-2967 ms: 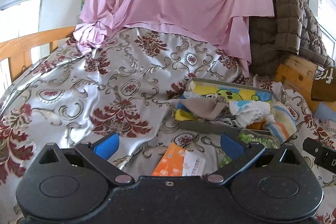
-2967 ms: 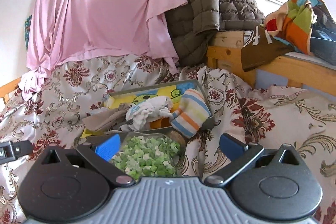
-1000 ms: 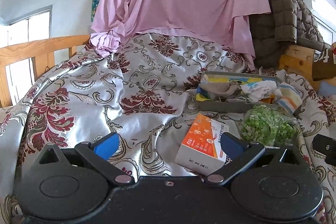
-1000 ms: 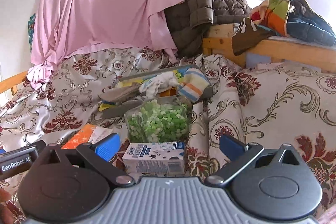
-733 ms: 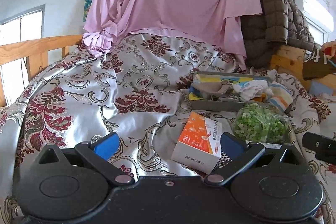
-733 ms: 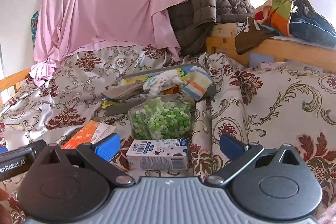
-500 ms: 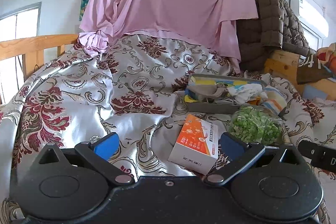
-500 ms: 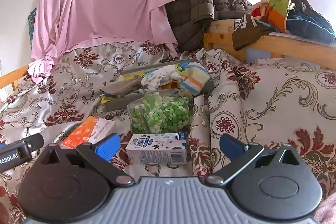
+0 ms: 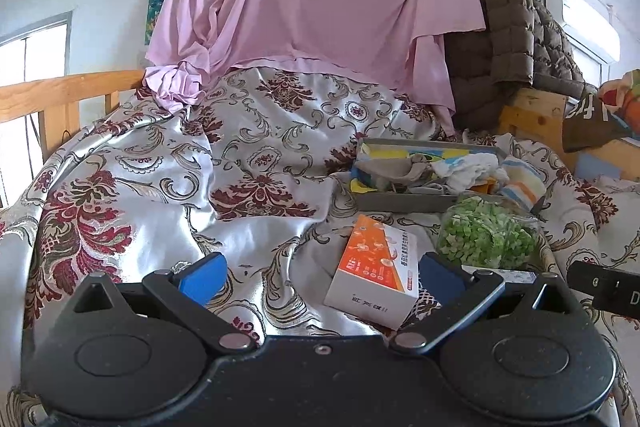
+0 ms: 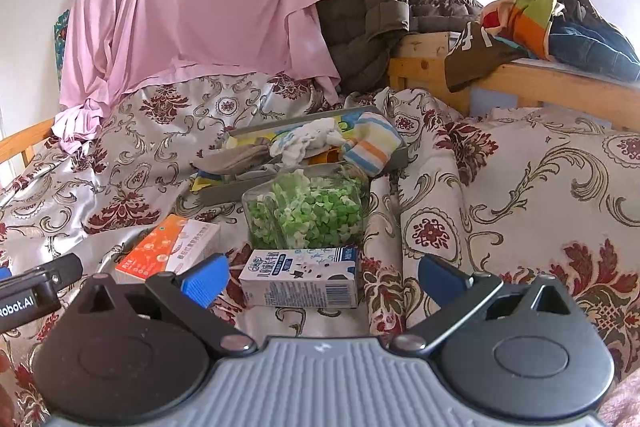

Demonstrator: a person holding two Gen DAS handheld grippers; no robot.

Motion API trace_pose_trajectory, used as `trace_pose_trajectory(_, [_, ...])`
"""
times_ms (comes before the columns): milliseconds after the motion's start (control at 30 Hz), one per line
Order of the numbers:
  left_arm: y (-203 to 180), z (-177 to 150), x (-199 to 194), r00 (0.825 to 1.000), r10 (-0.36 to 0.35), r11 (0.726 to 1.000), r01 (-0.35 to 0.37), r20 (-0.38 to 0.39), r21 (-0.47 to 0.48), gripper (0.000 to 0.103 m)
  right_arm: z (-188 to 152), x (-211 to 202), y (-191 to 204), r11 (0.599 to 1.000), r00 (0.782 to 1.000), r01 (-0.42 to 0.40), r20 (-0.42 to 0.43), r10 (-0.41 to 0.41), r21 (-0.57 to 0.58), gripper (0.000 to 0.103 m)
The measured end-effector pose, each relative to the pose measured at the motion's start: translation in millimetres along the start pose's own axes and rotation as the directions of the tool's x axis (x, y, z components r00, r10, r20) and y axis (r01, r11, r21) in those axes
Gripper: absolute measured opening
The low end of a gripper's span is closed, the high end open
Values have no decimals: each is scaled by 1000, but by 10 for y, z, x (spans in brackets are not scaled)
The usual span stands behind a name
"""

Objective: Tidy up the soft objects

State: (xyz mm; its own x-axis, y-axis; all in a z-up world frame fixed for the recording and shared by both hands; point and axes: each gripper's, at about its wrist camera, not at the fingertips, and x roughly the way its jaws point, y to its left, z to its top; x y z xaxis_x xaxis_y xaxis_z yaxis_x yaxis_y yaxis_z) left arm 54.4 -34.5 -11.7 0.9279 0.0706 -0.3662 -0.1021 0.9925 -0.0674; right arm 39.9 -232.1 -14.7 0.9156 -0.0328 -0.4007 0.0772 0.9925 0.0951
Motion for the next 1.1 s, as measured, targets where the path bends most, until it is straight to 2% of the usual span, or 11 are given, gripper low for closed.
trace_pose_trajectory(1100, [-6,26,-23,1000,-7,1000,7,6,0,102,-19,66,14,1000,999,-7,-35,7,-5,103])
